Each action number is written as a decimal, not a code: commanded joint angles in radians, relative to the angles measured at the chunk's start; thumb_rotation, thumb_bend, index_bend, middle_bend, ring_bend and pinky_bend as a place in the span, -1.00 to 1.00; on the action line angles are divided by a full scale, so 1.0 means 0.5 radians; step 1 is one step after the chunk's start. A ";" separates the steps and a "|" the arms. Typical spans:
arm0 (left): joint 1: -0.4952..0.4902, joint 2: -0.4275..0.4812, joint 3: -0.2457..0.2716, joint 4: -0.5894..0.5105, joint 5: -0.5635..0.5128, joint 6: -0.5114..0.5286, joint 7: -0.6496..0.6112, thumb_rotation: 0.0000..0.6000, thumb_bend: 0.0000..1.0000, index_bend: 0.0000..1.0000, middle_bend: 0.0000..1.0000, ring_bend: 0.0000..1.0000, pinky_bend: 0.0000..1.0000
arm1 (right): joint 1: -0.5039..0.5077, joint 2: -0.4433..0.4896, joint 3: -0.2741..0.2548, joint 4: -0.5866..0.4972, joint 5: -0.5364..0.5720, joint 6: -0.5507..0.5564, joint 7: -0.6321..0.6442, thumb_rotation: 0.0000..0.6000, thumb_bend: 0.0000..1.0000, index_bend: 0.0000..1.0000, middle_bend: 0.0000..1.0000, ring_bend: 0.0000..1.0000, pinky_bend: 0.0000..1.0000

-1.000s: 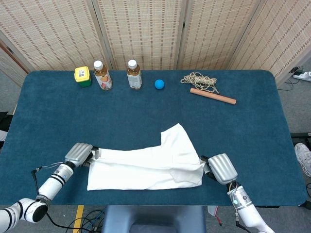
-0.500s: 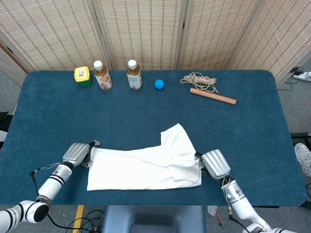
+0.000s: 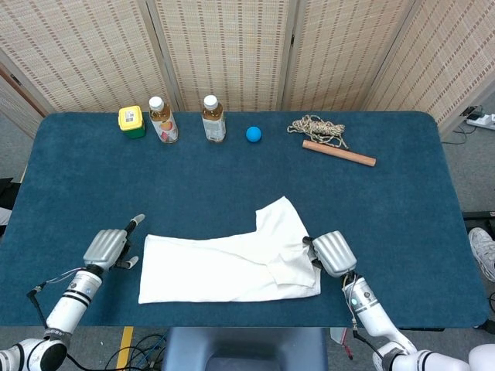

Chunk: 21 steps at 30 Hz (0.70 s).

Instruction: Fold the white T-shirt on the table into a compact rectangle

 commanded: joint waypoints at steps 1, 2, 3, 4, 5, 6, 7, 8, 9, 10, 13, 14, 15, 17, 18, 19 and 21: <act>0.055 0.052 0.005 -0.070 0.062 0.086 -0.041 1.00 -0.40 -1.00 0.81 0.79 1.00 | 0.020 -0.035 0.027 0.028 0.076 -0.063 -0.030 1.00 0.26 0.48 0.94 0.88 0.89; 0.068 0.066 0.009 -0.090 0.079 0.108 -0.050 1.00 -0.40 -1.00 0.81 0.79 1.00 | 0.025 -0.039 0.031 0.029 0.096 -0.084 -0.039 1.00 0.25 0.37 0.93 0.88 0.89; 0.085 0.087 0.013 -0.116 0.100 0.135 -0.063 1.00 -0.41 -1.00 0.81 0.79 1.00 | 0.033 -0.047 0.037 0.037 0.117 -0.104 -0.048 1.00 0.25 0.33 0.92 0.88 0.89; 0.098 0.102 0.017 -0.136 0.115 0.156 -0.070 1.00 -0.41 -1.00 0.81 0.79 1.00 | 0.040 -0.054 0.041 0.044 0.129 -0.118 -0.053 1.00 0.25 0.28 0.91 0.88 0.89; 0.116 0.121 0.022 -0.163 0.135 0.183 -0.080 1.00 -0.41 -1.00 0.81 0.79 1.00 | 0.048 -0.065 0.047 0.054 0.147 -0.136 -0.052 1.00 0.25 0.24 0.91 0.88 0.89; 0.128 0.135 0.025 -0.182 0.149 0.203 -0.088 1.00 -0.41 -1.00 0.81 0.79 1.00 | 0.055 -0.072 0.052 0.061 0.159 -0.148 -0.048 1.00 0.24 0.20 0.91 0.88 0.89; 0.140 0.147 0.027 -0.198 0.163 0.223 -0.095 1.00 -0.41 -1.00 0.81 0.79 1.00 | 0.062 -0.081 0.060 0.069 0.172 -0.158 -0.042 1.00 0.24 0.16 0.91 0.88 0.89; 0.154 0.162 0.031 -0.216 0.181 0.246 -0.101 1.00 -0.41 -1.00 0.81 0.79 1.00 | 0.071 -0.091 0.070 0.079 0.190 -0.174 -0.038 1.00 0.24 0.10 0.91 0.88 0.89; 0.164 0.174 0.034 -0.231 0.191 0.260 -0.103 1.00 -0.41 -1.00 0.81 0.79 1.00 | 0.079 -0.096 0.077 0.084 0.203 -0.185 -0.038 1.00 0.23 0.04 0.91 0.88 0.89; 0.173 0.186 0.037 -0.246 0.200 0.271 -0.103 1.00 -0.41 -1.00 0.81 0.79 1.00 | 0.085 -0.101 0.086 0.085 0.219 -0.195 -0.040 1.00 0.22 -0.02 0.91 0.88 0.89; 0.197 0.223 0.045 -0.289 0.224 0.303 -0.101 1.00 -0.41 -1.00 0.81 0.79 1.00 | 0.105 -0.093 0.111 0.063 0.288 -0.256 -0.068 1.00 0.08 -0.30 0.89 0.88 0.89; 0.203 0.234 0.046 -0.301 0.229 0.310 -0.103 1.00 -0.41 -1.00 0.81 0.79 1.00 | 0.112 -0.084 0.118 0.050 0.305 -0.271 -0.081 1.00 0.00 -0.41 0.89 0.88 0.89; 0.212 0.244 0.047 -0.313 0.235 0.323 -0.103 1.00 -0.41 -1.00 0.81 0.79 1.00 | 0.120 -0.072 0.128 0.030 0.325 -0.288 -0.095 1.00 -0.08 -0.49 0.88 0.88 0.89; 0.226 0.259 0.051 -0.330 0.243 0.337 -0.105 1.00 -0.41 -1.00 0.81 0.79 1.00 | 0.131 -0.050 0.142 0.001 0.360 -0.314 -0.112 1.00 -0.21 -0.65 0.87 0.88 0.89; 0.235 0.267 0.052 -0.340 0.248 0.347 -0.111 1.00 -0.41 -1.00 0.81 0.79 1.00 | 0.138 -0.035 0.153 -0.017 0.388 -0.335 -0.128 1.00 -0.25 -0.70 0.87 0.87 0.89; 0.241 0.272 0.052 -0.345 0.252 0.354 -0.115 1.00 -0.41 -1.00 0.81 0.79 1.00 | 0.145 -0.023 0.160 -0.030 0.410 -0.353 -0.142 1.00 -0.29 -0.76 0.86 0.87 0.89; 0.256 0.283 0.054 -0.355 0.259 0.369 -0.123 1.00 -0.41 -1.00 0.81 0.79 1.00 | 0.159 0.011 0.182 -0.071 0.478 -0.406 -0.169 1.00 -0.39 -0.89 0.84 0.86 0.89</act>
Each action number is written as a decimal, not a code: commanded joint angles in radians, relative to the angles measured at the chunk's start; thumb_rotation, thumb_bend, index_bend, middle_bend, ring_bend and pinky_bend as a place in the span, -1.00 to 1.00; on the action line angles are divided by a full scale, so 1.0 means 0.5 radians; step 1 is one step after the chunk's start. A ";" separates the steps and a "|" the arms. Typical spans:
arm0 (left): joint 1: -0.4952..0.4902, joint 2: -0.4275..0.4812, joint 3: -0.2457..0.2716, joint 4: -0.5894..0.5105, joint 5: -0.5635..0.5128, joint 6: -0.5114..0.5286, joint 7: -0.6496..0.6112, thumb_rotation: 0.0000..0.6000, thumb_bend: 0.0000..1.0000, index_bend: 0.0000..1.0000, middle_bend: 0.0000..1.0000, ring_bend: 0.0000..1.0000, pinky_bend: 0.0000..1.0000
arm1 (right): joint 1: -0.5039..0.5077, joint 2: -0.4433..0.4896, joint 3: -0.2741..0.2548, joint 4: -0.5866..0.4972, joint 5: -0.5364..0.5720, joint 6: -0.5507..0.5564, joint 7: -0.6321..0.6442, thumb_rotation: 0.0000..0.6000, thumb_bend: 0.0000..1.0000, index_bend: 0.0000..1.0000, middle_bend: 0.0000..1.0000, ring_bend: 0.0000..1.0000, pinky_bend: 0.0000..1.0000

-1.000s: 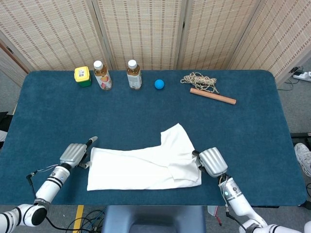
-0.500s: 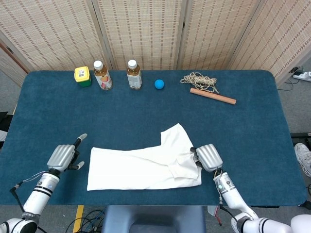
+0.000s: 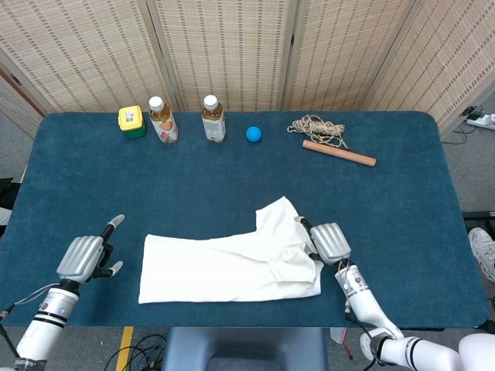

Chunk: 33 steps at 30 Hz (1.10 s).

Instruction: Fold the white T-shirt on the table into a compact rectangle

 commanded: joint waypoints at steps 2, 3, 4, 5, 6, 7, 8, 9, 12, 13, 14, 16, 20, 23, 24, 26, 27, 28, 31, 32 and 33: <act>0.022 0.018 0.003 -0.016 0.009 0.022 -0.012 1.00 -0.41 -1.00 0.81 0.79 1.00 | 0.025 0.073 0.048 -0.091 0.110 -0.069 -0.048 1.00 -0.45 -0.96 0.83 0.85 0.89; 0.030 0.026 0.004 -0.022 0.010 0.028 -0.014 1.00 -0.41 -1.00 0.81 0.79 1.00 | 0.024 0.095 0.055 -0.119 0.122 -0.064 -0.044 1.00 -0.46 -0.97 0.83 0.85 0.89; 0.035 0.033 0.005 -0.027 0.011 0.031 -0.015 1.00 -0.41 -1.00 0.81 0.79 1.00 | 0.022 0.118 0.055 -0.146 0.123 -0.062 -0.036 1.00 -0.47 -0.98 0.83 0.85 0.89; 0.041 0.043 0.005 -0.035 0.012 0.035 -0.016 1.00 -0.41 -1.00 0.81 0.79 1.00 | 0.017 0.158 0.049 -0.188 0.111 -0.058 -0.013 1.00 -0.48 -0.99 0.83 0.85 0.89; 0.047 0.049 0.005 -0.040 0.013 0.040 -0.018 1.00 -0.41 -1.00 0.81 0.79 1.00 | 0.012 0.193 0.039 -0.220 0.097 -0.053 0.003 1.00 -0.48 -0.99 0.83 0.85 0.89; 0.053 0.055 0.006 -0.045 0.015 0.045 -0.020 1.00 -0.41 -1.00 0.81 0.79 1.00 | 0.006 0.231 0.025 -0.250 0.078 -0.048 0.011 1.00 -0.48 -0.99 0.83 0.85 0.89; 0.061 0.062 0.007 -0.052 0.019 0.053 -0.025 1.00 -0.41 -1.00 0.81 0.79 1.00 | -0.003 0.286 0.003 -0.292 0.047 -0.037 0.014 1.00 -0.47 -0.99 0.83 0.85 0.89; 0.067 0.067 0.007 -0.056 0.023 0.060 -0.028 1.00 -0.41 -1.00 0.81 0.79 1.00 | -0.012 0.328 -0.015 -0.327 0.022 -0.023 0.013 1.00 -0.47 -0.99 0.83 0.85 0.89; 0.085 0.084 0.007 -0.070 0.030 0.081 -0.032 1.00 -0.41 -1.00 0.81 0.79 1.00 | -0.052 0.463 -0.088 -0.443 -0.096 0.056 0.021 1.00 -0.47 -0.99 0.83 0.85 0.89; 0.090 0.089 0.006 -0.075 0.032 0.086 -0.035 1.00 -0.41 -1.00 0.81 0.79 1.00 | -0.065 0.500 -0.114 -0.473 -0.147 0.086 0.038 1.00 -0.47 -0.99 0.83 0.85 0.89; 0.095 0.094 0.006 -0.080 0.033 0.091 -0.036 1.00 -0.41 -1.00 0.81 0.79 1.00 | -0.078 0.533 -0.143 -0.500 -0.199 0.117 0.058 1.00 -0.47 -0.99 0.84 0.85 0.89; 0.104 0.106 0.004 -0.095 0.033 0.098 -0.032 1.00 -0.41 -1.00 0.81 0.79 1.00 | -0.102 0.603 -0.220 -0.550 -0.331 0.177 0.110 1.00 -0.47 -0.97 0.85 0.85 0.89; 0.111 0.129 0.000 -0.126 0.034 0.095 -0.031 1.00 -0.41 -1.00 0.81 0.79 1.00 | -0.127 0.674 -0.366 -0.595 -0.540 0.239 0.182 1.00 -0.47 -0.79 0.87 0.85 0.89; 0.114 0.137 -0.005 -0.140 0.034 0.096 -0.021 1.00 -0.41 -1.00 0.81 0.79 1.00 | -0.127 0.668 -0.435 -0.588 -0.627 0.239 0.201 1.00 -0.47 -0.69 0.88 0.85 0.89; 0.114 0.139 -0.006 -0.144 0.033 0.095 -0.019 1.00 -0.41 -1.00 0.81 0.79 1.00 | -0.125 0.658 -0.446 -0.578 -0.642 0.237 0.200 1.00 -0.47 -0.67 0.88 0.85 0.89; 0.116 0.144 -0.009 -0.152 0.032 0.093 -0.016 1.00 -0.41 -1.00 0.81 0.79 1.00 | -0.115 0.634 -0.457 -0.551 -0.659 0.222 0.192 1.00 -0.47 -0.63 0.88 0.85 0.89; 0.118 0.147 -0.009 -0.156 0.034 0.095 -0.015 1.00 -0.41 -1.00 0.81 0.79 1.00 | -0.110 0.623 -0.457 -0.538 -0.661 0.215 0.186 1.00 -0.47 -0.62 0.88 0.85 0.89; 0.120 0.150 -0.009 -0.159 0.036 0.096 -0.015 1.00 -0.41 -1.00 0.81 0.79 1.00 | -0.104 0.613 -0.457 -0.526 -0.661 0.206 0.180 1.00 -0.47 -0.60 0.88 0.85 0.89; 0.129 0.160 -0.005 -0.165 0.034 0.094 -0.019 1.00 -0.41 -1.00 0.81 0.79 1.00 | -0.085 0.582 -0.455 -0.495 -0.657 0.174 0.157 1.00 -0.46 -0.56 0.88 0.85 0.89; 0.132 0.161 -0.005 -0.163 0.032 0.094 -0.021 1.00 -0.41 -1.00 0.81 0.79 1.00 | -0.079 0.572 -0.453 -0.485 -0.653 0.163 0.148 1.00 -0.45 -0.55 0.88 0.85 0.89; 0.135 0.162 -0.004 -0.162 0.031 0.093 -0.024 1.00 -0.41 -1.00 0.81 0.79 1.00 | -0.070 0.560 -0.450 -0.474 -0.646 0.145 0.136 1.00 -0.44 -0.54 0.88 0.85 0.89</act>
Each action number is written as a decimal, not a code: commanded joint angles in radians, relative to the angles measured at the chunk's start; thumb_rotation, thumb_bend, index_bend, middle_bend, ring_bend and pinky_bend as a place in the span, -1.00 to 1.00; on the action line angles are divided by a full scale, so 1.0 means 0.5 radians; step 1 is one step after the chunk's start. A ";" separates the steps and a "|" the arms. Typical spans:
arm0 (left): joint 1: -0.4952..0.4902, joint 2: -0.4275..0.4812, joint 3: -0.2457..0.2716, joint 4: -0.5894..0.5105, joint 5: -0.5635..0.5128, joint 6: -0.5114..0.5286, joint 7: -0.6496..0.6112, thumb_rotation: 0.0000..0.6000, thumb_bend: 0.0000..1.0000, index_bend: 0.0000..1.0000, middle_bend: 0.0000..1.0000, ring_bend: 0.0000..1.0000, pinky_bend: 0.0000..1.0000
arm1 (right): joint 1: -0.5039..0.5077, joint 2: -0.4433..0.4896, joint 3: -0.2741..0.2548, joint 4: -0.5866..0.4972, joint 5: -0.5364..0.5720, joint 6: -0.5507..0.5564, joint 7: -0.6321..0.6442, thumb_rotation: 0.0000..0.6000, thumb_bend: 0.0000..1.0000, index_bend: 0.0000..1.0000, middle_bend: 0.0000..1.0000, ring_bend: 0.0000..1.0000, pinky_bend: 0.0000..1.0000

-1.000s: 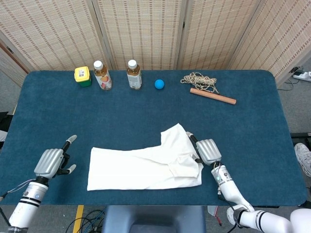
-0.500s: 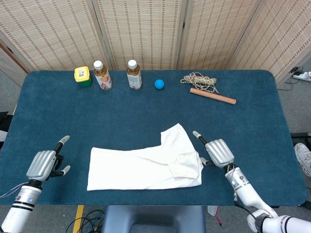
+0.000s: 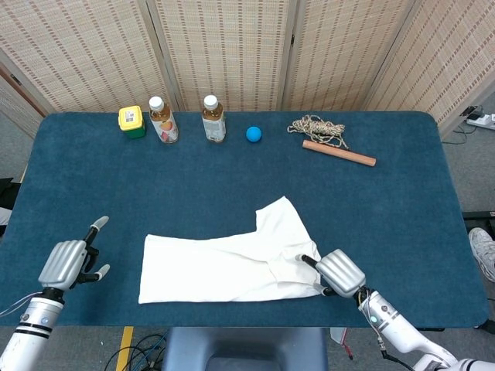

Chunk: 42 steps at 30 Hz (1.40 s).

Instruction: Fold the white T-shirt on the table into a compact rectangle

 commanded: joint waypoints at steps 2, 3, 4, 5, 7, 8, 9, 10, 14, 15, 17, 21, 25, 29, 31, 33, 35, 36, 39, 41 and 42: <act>0.010 0.003 0.003 0.003 -0.001 0.001 -0.010 1.00 -0.41 -1.00 0.81 0.79 1.00 | 0.028 -0.035 0.007 0.031 0.017 -0.049 -0.032 1.00 -0.43 -0.53 0.88 0.85 0.89; 0.015 0.004 0.004 0.005 0.000 0.004 -0.012 1.00 -0.41 -1.00 0.81 0.79 1.00 | 0.037 -0.048 0.010 0.043 0.022 -0.064 -0.042 1.00 -0.43 -0.52 0.88 0.85 0.89; 0.018 0.004 0.006 0.007 0.000 0.003 -0.014 1.00 -0.41 -1.00 0.81 0.79 1.00 | 0.044 -0.057 0.012 0.052 0.027 -0.077 -0.052 1.00 -0.42 -0.52 0.89 0.85 0.89; 0.020 0.004 0.007 0.008 -0.001 0.003 -0.017 1.00 -0.41 -1.00 0.81 0.79 1.00 | 0.052 -0.068 0.015 0.061 0.031 -0.089 -0.062 1.00 -0.41 -0.51 0.89 0.85 0.89; 0.025 0.004 0.007 0.014 -0.004 0.001 -0.022 1.00 -0.41 -1.00 0.81 0.79 1.00 | 0.070 -0.098 0.025 0.084 0.048 -0.120 -0.081 1.00 -0.39 -0.50 0.89 0.85 0.89; 0.027 0.004 0.007 0.016 -0.005 0.000 -0.023 1.00 -0.41 -1.00 0.81 0.79 1.00 | 0.078 -0.112 0.031 0.094 0.057 -0.133 -0.089 1.00 -0.38 -0.49 0.89 0.85 0.89; 0.030 0.004 0.006 0.018 -0.005 0.001 -0.027 1.00 -0.41 -1.00 0.81 0.79 1.00 | 0.088 -0.132 0.037 0.109 0.068 -0.151 -0.100 1.00 -0.37 -0.48 0.89 0.85 0.89; 0.032 0.004 0.005 0.020 -0.006 0.002 -0.028 1.00 -0.41 -1.00 0.81 0.79 1.00 | 0.096 -0.147 0.043 0.120 0.075 -0.162 -0.107 1.00 -0.34 -0.46 0.89 0.85 0.89; 0.041 0.010 0.002 0.027 -0.008 0.006 -0.039 1.00 -0.41 -1.00 0.81 0.79 1.00 | 0.124 -0.207 0.066 0.167 0.109 -0.201 -0.143 1.00 -0.23 -0.36 0.91 0.85 0.89; 0.045 0.012 0.000 0.031 -0.007 0.010 -0.042 1.00 -0.41 -1.00 0.81 0.79 1.00 | 0.130 -0.223 0.073 0.182 0.115 -0.202 -0.146 1.00 -0.20 -0.32 0.91 0.86 0.89; 0.049 0.013 0.000 0.035 -0.008 0.012 -0.046 1.00 -0.41 -1.00 0.81 0.79 1.00 | 0.139 -0.244 0.081 0.206 0.126 -0.209 -0.153 1.00 -0.13 -0.22 0.93 0.87 0.89; 0.058 0.013 0.003 0.045 -0.013 0.005 -0.056 1.00 -0.41 -1.00 0.81 0.79 1.00 | 0.152 -0.294 0.096 0.262 0.133 -0.195 -0.161 1.00 0.00 -0.01 0.95 0.89 0.90; 0.065 0.014 0.001 0.051 -0.016 0.003 -0.065 1.00 -0.41 -1.00 0.81 0.79 1.00 | 0.156 -0.320 0.103 0.296 0.134 -0.168 -0.132 1.00 0.09 0.16 0.96 0.91 0.91; 0.070 0.017 -0.003 0.056 -0.017 0.004 -0.071 1.00 -0.41 -1.00 0.81 0.79 1.00 | 0.157 -0.301 0.090 0.293 0.125 -0.148 -0.104 1.00 0.10 0.18 0.96 0.91 0.91; 0.069 0.019 -0.005 0.052 -0.016 0.001 -0.067 1.00 -0.41 -1.00 0.81 0.79 1.00 | 0.152 -0.294 0.086 0.296 0.122 -0.131 -0.090 1.00 0.11 0.19 0.97 0.91 0.91; 0.068 0.016 -0.008 0.051 -0.015 -0.003 -0.071 1.00 -0.41 -1.00 0.81 0.79 1.00 | 0.150 -0.293 0.082 0.302 0.125 -0.125 -0.068 1.00 0.12 0.23 0.97 0.92 0.91; 0.067 0.013 -0.011 0.050 -0.013 -0.003 -0.067 1.00 -0.41 -1.00 0.81 0.79 1.00 | 0.152 -0.301 0.084 0.313 0.123 -0.116 -0.044 1.00 0.13 0.30 0.98 0.92 0.91; 0.067 0.012 -0.012 0.047 -0.012 -0.003 -0.064 1.00 -0.41 -1.00 0.81 0.79 1.00 | 0.154 -0.308 0.085 0.321 0.121 -0.108 -0.029 1.00 0.14 0.34 0.98 0.92 0.91; 0.067 0.016 -0.017 0.044 -0.015 -0.001 -0.056 1.00 -0.41 -1.00 0.81 0.79 1.00 | 0.158 -0.328 0.101 0.337 0.122 -0.082 0.002 1.00 0.16 0.43 0.99 0.93 0.92; 0.068 0.021 -0.022 0.042 -0.018 0.001 -0.055 1.00 -0.41 -1.00 0.81 0.79 1.00 | 0.161 -0.337 0.131 0.344 0.137 -0.058 0.014 1.00 0.17 0.45 0.99 0.93 0.92; 0.069 0.023 -0.024 0.041 -0.019 0.003 -0.054 1.00 -0.41 -1.00 0.81 0.79 1.00 | 0.163 -0.341 0.148 0.347 0.149 -0.048 0.020 1.00 0.18 0.46 0.99 0.93 0.92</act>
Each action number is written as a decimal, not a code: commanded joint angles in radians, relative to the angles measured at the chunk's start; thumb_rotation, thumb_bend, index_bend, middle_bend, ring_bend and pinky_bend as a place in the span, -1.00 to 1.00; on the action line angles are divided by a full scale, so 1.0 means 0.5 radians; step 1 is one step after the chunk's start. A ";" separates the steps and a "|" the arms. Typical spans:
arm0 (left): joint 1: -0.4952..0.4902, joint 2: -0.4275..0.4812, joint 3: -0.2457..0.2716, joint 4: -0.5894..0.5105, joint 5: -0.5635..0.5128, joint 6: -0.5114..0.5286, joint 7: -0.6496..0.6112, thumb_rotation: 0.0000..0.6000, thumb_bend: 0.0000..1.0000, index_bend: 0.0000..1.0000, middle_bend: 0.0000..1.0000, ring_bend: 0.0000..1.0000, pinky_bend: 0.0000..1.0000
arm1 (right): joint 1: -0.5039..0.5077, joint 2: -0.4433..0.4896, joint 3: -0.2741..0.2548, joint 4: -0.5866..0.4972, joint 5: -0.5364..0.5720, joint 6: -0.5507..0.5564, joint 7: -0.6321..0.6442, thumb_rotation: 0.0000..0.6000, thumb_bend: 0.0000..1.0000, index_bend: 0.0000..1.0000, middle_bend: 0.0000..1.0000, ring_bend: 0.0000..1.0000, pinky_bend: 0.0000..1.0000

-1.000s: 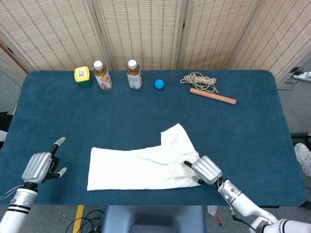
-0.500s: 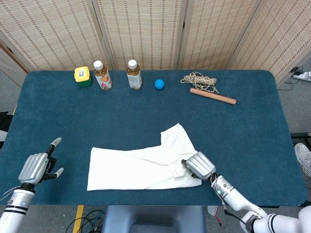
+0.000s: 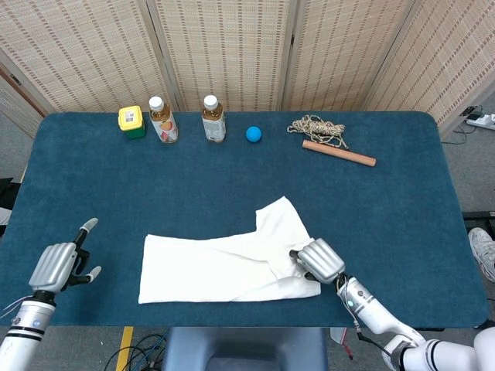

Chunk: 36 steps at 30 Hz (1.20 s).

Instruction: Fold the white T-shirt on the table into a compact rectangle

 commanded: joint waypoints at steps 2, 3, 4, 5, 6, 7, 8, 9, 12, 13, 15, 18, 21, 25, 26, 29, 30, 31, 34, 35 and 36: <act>0.003 0.005 -0.005 -0.004 -0.002 0.004 0.001 1.00 -0.41 -1.00 0.81 0.79 1.00 | 0.011 -0.021 0.069 0.014 0.050 0.032 0.024 1.00 0.20 0.46 0.99 0.93 0.92; 0.004 0.007 -0.005 -0.005 -0.003 0.004 0.000 1.00 -0.41 -1.00 0.81 0.79 1.00 | 0.021 -0.031 0.096 0.022 0.068 0.035 0.024 1.00 0.20 0.47 0.99 0.93 0.92; 0.005 0.007 -0.005 -0.005 -0.004 0.005 0.001 1.00 -0.41 -1.00 0.81 0.79 1.00 | 0.031 -0.040 0.116 0.030 0.081 0.034 0.020 1.00 0.21 0.47 0.99 0.93 0.92; 0.005 0.007 -0.006 -0.006 -0.005 0.004 0.002 1.00 -0.41 -1.00 0.81 0.79 1.00 | 0.042 -0.050 0.135 0.040 0.095 0.031 0.013 1.00 0.21 0.47 0.99 0.93 0.92; 0.006 0.008 -0.006 -0.008 -0.006 0.002 0.002 1.00 -0.41 -1.00 0.81 0.79 1.00 | 0.057 -0.065 0.162 0.055 0.115 0.025 -0.001 1.00 0.21 0.47 0.99 0.93 0.92; 0.007 0.009 -0.005 -0.009 -0.006 0.002 0.003 1.00 -0.41 -1.00 0.81 0.79 1.00 | 0.068 -0.078 0.183 0.068 0.132 0.019 -0.011 1.00 0.22 0.47 0.99 0.93 0.92; 0.008 0.010 -0.005 -0.010 -0.005 0.003 0.005 1.00 -0.41 -1.00 0.81 0.79 1.00 | 0.081 -0.091 0.202 0.082 0.149 0.010 -0.019 1.00 0.22 0.47 0.99 0.93 0.92; 0.009 0.011 -0.003 -0.011 -0.005 0.002 0.007 1.00 -0.41 -1.00 0.81 0.79 1.00 | 0.099 -0.108 0.226 0.101 0.171 -0.004 -0.028 1.00 0.22 0.47 0.99 0.93 0.92; 0.013 0.015 -0.004 -0.011 -0.009 0.003 0.007 1.00 -0.41 -1.00 0.81 0.79 1.00 | 0.143 -0.158 0.273 0.168 0.221 -0.043 -0.045 1.00 0.23 0.47 0.99 0.93 0.92; 0.014 0.017 -0.004 -0.012 -0.009 0.004 0.006 1.00 -0.41 -1.00 0.81 0.79 1.00 | 0.156 -0.176 0.285 0.193 0.235 -0.057 -0.046 1.00 0.23 0.47 0.99 0.93 0.92; 0.017 0.019 -0.005 -0.011 -0.012 0.005 0.006 1.00 -0.41 -1.00 0.81 0.79 1.00 | 0.187 -0.220 0.311 0.262 0.264 -0.082 -0.031 1.00 0.23 0.47 0.99 0.93 0.92; 0.022 0.023 -0.004 -0.010 -0.017 0.005 0.005 1.00 -0.41 -1.00 0.81 0.79 1.00 | 0.228 -0.287 0.344 0.375 0.299 -0.109 0.001 1.00 0.23 0.47 0.99 0.93 0.92; 0.026 0.025 -0.004 -0.006 -0.025 0.003 0.007 1.00 -0.41 -1.00 0.81 0.79 1.00 | 0.263 -0.347 0.360 0.484 0.317 -0.129 0.043 1.00 0.23 0.47 0.99 0.93 0.92; 0.028 0.025 -0.008 -0.002 -0.033 0.002 0.005 1.00 -0.41 -1.00 0.81 0.79 1.00 | 0.305 -0.418 0.377 0.620 0.341 -0.158 0.076 1.00 0.23 0.47 0.99 0.93 0.92; 0.028 0.024 -0.009 -0.001 -0.034 0.002 0.005 1.00 -0.41 -1.00 0.81 0.79 1.00 | 0.315 -0.433 0.383 0.648 0.348 -0.164 0.085 1.00 0.23 0.47 0.99 0.93 0.92; 0.030 0.025 -0.009 -0.002 -0.032 0.001 0.005 1.00 -0.41 -1.00 0.81 0.79 1.00 | 0.351 -0.481 0.409 0.742 0.379 -0.189 0.104 1.00 0.23 0.47 0.99 0.93 0.92; 0.030 0.025 -0.009 -0.001 -0.031 0.001 0.005 1.00 -0.41 -1.00 0.81 0.79 1.00 | 0.360 -0.492 0.418 0.762 0.391 -0.196 0.100 1.00 0.23 0.46 0.99 0.93 0.92; 0.031 0.025 -0.010 -0.002 -0.031 0.002 0.005 1.00 -0.41 -1.00 0.81 0.79 1.00 | 0.368 -0.502 0.427 0.780 0.405 -0.204 0.091 1.00 0.23 0.42 0.99 0.93 0.92; 0.033 0.028 -0.012 -0.002 -0.033 0.004 0.002 1.00 -0.41 -1.00 0.81 0.79 1.00 | 0.398 -0.526 0.460 0.818 0.459 -0.242 0.048 1.00 0.20 0.09 0.97 0.93 0.92; 0.034 0.030 -0.012 -0.002 -0.033 0.004 0.001 1.00 -0.41 -1.00 0.81 0.79 1.00 | 0.408 -0.528 0.470 0.822 0.477 -0.260 0.031 1.00 0.19 -0.06 0.97 0.93 0.92; 0.035 0.031 -0.012 -0.003 -0.033 0.004 0.000 1.00 -0.41 -1.00 0.81 0.79 1.00 | 0.421 -0.531 0.484 0.826 0.504 -0.281 -0.002 1.00 0.18 -0.18 0.96 0.93 0.92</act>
